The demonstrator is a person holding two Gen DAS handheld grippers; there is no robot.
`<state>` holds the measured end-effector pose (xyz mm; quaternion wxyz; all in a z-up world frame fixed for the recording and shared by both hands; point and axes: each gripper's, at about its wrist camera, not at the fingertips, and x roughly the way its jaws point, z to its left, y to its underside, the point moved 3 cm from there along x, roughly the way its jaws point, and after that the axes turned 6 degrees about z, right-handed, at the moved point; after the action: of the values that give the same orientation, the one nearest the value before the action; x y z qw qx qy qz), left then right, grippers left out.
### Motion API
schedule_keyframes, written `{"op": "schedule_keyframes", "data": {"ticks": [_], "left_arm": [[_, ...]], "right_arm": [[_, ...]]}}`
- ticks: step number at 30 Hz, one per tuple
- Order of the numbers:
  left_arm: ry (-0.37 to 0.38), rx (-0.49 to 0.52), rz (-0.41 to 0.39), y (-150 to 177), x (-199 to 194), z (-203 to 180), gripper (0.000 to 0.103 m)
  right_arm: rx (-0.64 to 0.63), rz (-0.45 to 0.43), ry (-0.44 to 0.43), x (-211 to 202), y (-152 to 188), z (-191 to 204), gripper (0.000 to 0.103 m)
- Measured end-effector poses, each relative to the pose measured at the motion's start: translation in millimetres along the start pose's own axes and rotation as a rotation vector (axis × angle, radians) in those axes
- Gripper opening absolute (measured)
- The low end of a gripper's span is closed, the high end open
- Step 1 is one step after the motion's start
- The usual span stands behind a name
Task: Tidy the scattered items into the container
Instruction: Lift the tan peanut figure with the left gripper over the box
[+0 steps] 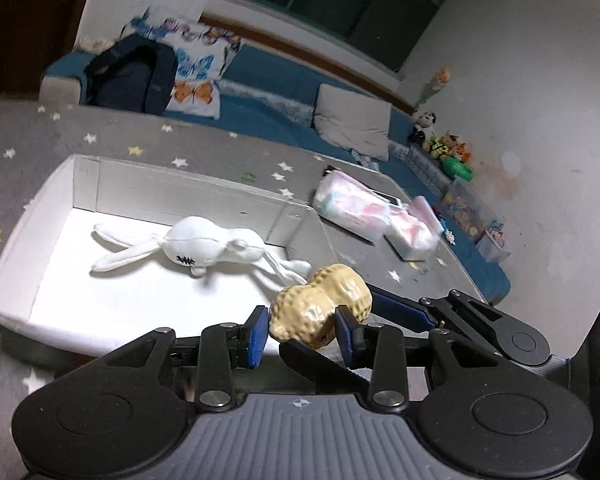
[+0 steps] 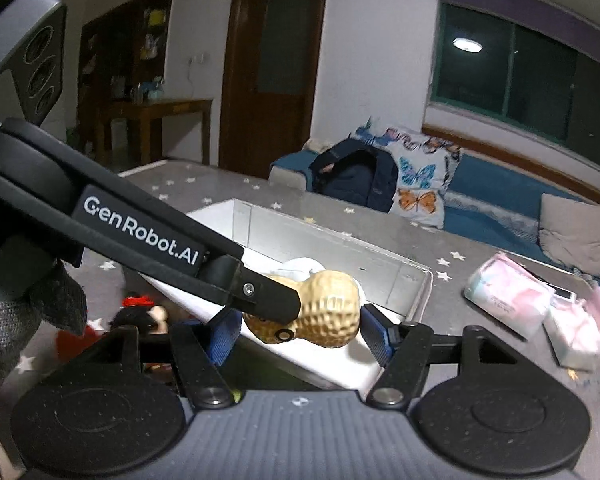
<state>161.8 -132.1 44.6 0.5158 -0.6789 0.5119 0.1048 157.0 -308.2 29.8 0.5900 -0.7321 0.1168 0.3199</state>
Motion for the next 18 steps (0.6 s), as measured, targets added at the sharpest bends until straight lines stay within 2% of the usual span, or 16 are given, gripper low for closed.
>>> {"op": "schedule_keyframes", "data": {"ticks": [5, 10, 18], "left_arm": [[0.021, -0.084, 0.077, -22, 35, 26, 0.039], [0.014, -0.122, 0.135, -33, 64, 44, 0.039], [0.014, -0.167, 0.186, -32, 82, 62, 0.039]], "right_arm": [[0.010, 0.095, -0.052, 40, -14, -20, 0.065], [0.021, 0.191, -0.092, 74, -21, -32, 0.065], [-0.017, 0.285, -0.106, 100, -16, -29, 0.064]]}}
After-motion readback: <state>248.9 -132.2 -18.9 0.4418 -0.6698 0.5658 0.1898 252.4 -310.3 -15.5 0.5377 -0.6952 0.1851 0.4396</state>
